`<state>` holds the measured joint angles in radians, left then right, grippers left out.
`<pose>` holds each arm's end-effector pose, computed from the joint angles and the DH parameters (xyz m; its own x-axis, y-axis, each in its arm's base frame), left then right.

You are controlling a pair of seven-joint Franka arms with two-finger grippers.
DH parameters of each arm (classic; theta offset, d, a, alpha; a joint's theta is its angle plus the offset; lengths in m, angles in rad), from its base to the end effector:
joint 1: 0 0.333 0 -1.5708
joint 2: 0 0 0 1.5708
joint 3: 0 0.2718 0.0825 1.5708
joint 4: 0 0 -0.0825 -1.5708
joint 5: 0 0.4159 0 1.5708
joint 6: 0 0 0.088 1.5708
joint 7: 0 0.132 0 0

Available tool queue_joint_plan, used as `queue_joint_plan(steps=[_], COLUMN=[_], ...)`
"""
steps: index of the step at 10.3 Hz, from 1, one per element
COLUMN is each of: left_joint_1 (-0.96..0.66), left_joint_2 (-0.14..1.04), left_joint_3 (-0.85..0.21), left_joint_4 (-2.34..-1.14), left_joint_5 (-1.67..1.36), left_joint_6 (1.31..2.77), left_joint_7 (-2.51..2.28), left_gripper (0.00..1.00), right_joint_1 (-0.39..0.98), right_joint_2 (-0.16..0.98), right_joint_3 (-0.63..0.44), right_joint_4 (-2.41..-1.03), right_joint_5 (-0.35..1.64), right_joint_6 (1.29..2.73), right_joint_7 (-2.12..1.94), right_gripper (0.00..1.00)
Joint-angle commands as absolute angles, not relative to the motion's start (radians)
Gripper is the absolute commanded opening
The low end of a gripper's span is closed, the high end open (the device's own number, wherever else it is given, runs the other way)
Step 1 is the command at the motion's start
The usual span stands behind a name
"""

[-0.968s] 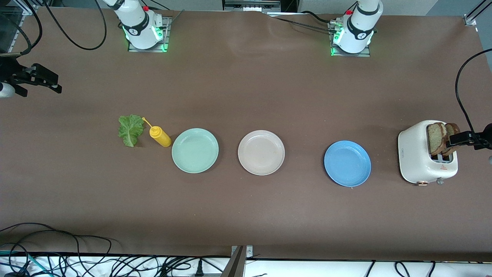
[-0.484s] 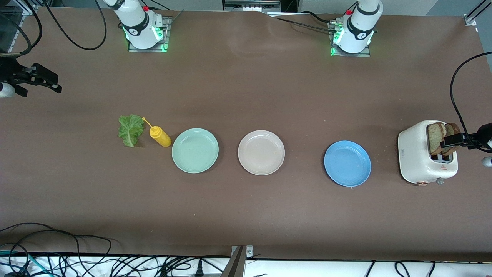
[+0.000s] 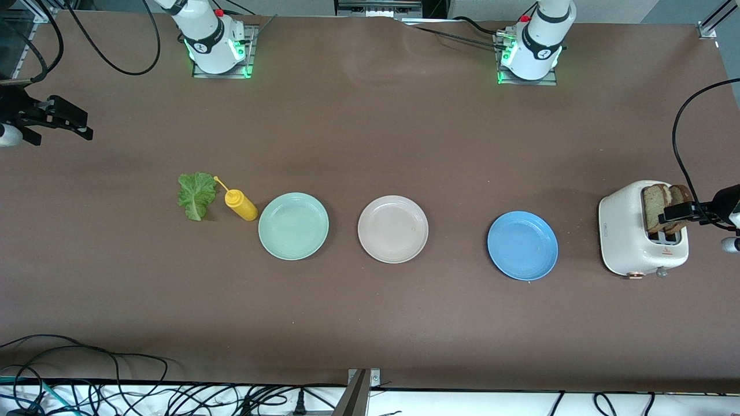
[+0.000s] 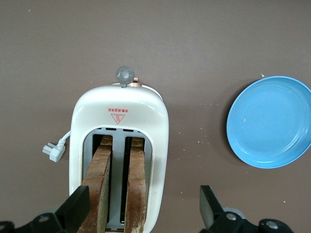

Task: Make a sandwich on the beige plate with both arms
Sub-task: 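Move the left gripper over the toaster above the bread slices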

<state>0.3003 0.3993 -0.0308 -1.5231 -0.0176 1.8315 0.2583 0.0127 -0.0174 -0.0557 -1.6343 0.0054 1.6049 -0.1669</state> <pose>0.6518 0.1800 0.3463 0.9966 0.0163 -0.0804 0.0204 -0.9985 0.0507 0.5829 -0.0246 0.5364 0.9923 0.1234 -0.0108 0.1233 -0.9923 -0.0083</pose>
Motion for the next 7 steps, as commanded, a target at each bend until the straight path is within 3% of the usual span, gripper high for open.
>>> queue_joint_plan(steps=[1,7], left_joint_1=[0.298,0.304], left_joint_2=[0.376,0.356], left_joint_3=[-0.04,-0.051], left_joint_4=[-1.546,-1.56], left_joint_5=[-0.043,-0.04], left_joint_6=[1.844,1.853], left_joint_7=[0.232,0.222], left_gripper=[1.0,1.0], right_joint_1=[0.014,0.014], right_joint_2=[-0.012,-0.012], right_joint_3=[-0.061,-0.061], right_joint_4=[-1.62,-1.62], right_joint_5=[0.023,0.023], right_joint_6=[1.595,1.597], right_joint_7=[-0.172,-0.172], right_gripper=[1.0,1.0])
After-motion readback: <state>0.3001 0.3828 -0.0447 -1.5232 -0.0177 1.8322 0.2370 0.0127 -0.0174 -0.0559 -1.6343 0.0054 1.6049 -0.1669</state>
